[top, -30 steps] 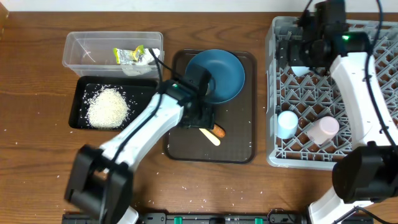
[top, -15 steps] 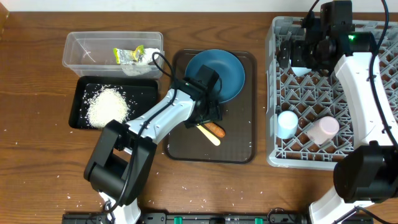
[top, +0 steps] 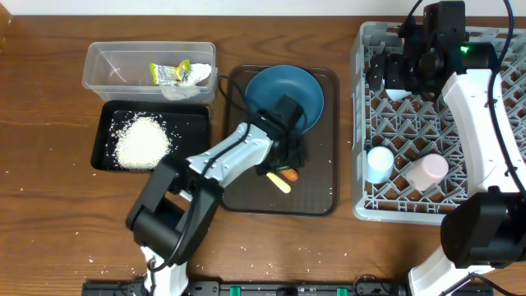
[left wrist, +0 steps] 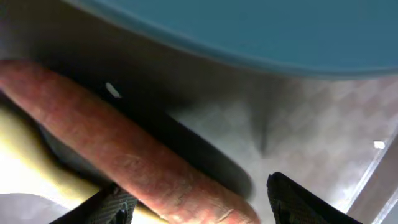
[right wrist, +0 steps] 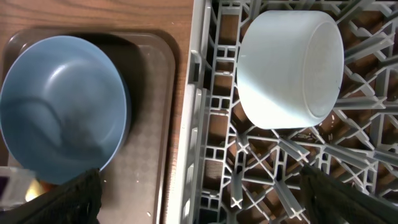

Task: Sort waste into correct bins and load items into the dishwasher rack
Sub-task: 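Lift carrot with left gripper and carry it toward black tray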

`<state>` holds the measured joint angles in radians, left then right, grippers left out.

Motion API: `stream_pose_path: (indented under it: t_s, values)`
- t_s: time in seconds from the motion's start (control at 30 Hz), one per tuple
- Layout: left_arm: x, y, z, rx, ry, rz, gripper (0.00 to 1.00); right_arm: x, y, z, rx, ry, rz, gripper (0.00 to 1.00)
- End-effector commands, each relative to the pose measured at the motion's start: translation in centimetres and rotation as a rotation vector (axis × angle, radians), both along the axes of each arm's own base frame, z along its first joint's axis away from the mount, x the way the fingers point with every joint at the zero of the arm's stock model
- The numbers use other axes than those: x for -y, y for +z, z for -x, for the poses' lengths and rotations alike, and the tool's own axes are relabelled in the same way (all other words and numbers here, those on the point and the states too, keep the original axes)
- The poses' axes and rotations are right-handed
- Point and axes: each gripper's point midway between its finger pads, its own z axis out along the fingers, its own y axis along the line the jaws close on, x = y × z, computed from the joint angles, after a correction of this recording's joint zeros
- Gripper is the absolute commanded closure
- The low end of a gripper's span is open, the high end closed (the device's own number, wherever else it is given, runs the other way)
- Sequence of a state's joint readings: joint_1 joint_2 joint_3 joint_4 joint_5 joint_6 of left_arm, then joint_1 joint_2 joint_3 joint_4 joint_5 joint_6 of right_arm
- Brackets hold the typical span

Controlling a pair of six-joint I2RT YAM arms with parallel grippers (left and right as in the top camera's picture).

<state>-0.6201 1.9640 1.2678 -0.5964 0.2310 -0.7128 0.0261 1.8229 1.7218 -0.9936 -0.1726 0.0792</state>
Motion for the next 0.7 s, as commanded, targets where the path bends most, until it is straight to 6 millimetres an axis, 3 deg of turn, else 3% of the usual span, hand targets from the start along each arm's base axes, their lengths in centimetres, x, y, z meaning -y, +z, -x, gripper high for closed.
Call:
stream_pose_path:
  t_s: [0.0, 0.37, 0.67]
  values:
    - [-0.3, -1.3, 0.1, -0.028, 0.026, -0.027, 0.3, -0.1, 0.0, 0.1, -0.005, 0.01, -0.007, 0.01]
    - [0.3, -0.7, 0.1, -0.026, -0.003, 0.006, 0.69, 0.0, 0.0, 0.2, -0.009, 0.007, -0.001, 0.01]
    - [0.7, 5.0, -1.0, 0.099, -0.063, 0.063, 0.73, 0.1, -0.1, 0.2, -0.01, 0.004, 0.004, 0.01]
